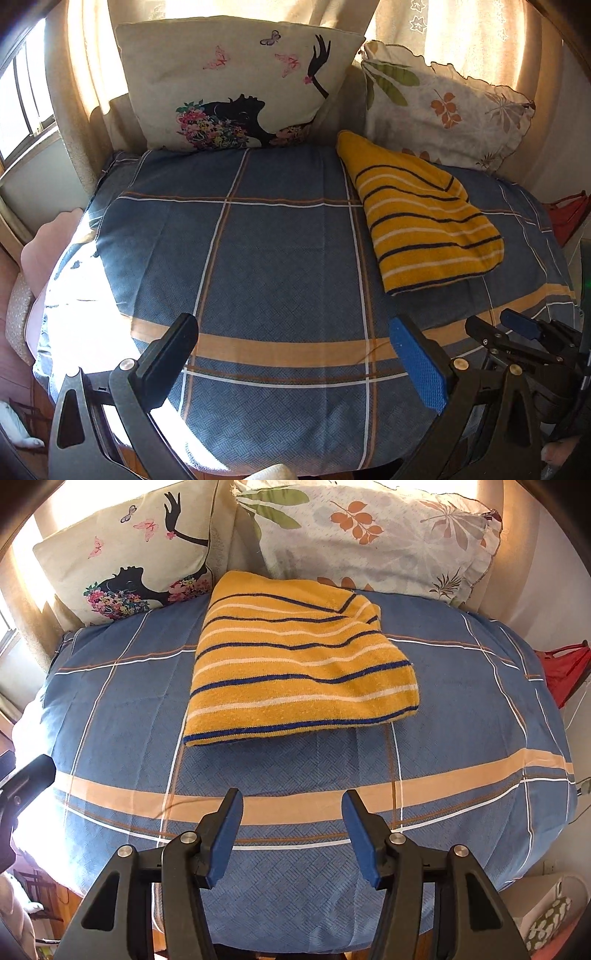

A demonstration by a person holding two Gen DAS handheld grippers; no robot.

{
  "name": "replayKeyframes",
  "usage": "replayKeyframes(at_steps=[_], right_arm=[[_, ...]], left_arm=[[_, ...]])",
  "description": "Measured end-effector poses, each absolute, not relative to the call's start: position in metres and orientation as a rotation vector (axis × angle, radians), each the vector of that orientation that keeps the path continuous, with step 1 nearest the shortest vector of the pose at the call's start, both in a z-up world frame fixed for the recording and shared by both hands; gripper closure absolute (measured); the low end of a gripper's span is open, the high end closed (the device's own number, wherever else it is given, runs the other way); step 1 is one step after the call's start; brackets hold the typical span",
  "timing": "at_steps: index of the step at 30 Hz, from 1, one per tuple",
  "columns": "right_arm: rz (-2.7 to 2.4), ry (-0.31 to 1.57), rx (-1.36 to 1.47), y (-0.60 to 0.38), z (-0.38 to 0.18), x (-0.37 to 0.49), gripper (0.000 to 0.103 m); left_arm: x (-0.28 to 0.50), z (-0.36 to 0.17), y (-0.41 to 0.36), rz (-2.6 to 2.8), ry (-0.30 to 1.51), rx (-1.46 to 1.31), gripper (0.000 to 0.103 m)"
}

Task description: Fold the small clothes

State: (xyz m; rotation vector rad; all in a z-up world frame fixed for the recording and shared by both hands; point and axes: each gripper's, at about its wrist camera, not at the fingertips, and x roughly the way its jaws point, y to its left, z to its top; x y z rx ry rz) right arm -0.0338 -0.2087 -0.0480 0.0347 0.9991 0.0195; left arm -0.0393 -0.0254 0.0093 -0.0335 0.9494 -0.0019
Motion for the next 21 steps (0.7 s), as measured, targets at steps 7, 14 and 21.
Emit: replayKeyframes(at_steps=[7,14,21], right_arm=[[0.016,1.016,0.05,-0.218,-0.056,-0.038,0.042],[0.067,0.996,0.021,-0.229,-0.052,-0.028,0.042],[0.11,0.991,0.004,-0.254,-0.049,-0.02,0.04]], left_arm=[[-0.038,0.004,-0.036,-0.01,0.977,-0.023,0.0],[-0.037,0.008,-0.055,0.04,0.973,-0.022,0.0],[-0.038,0.006,-0.083,0.077,0.998,-0.039,0.0]])
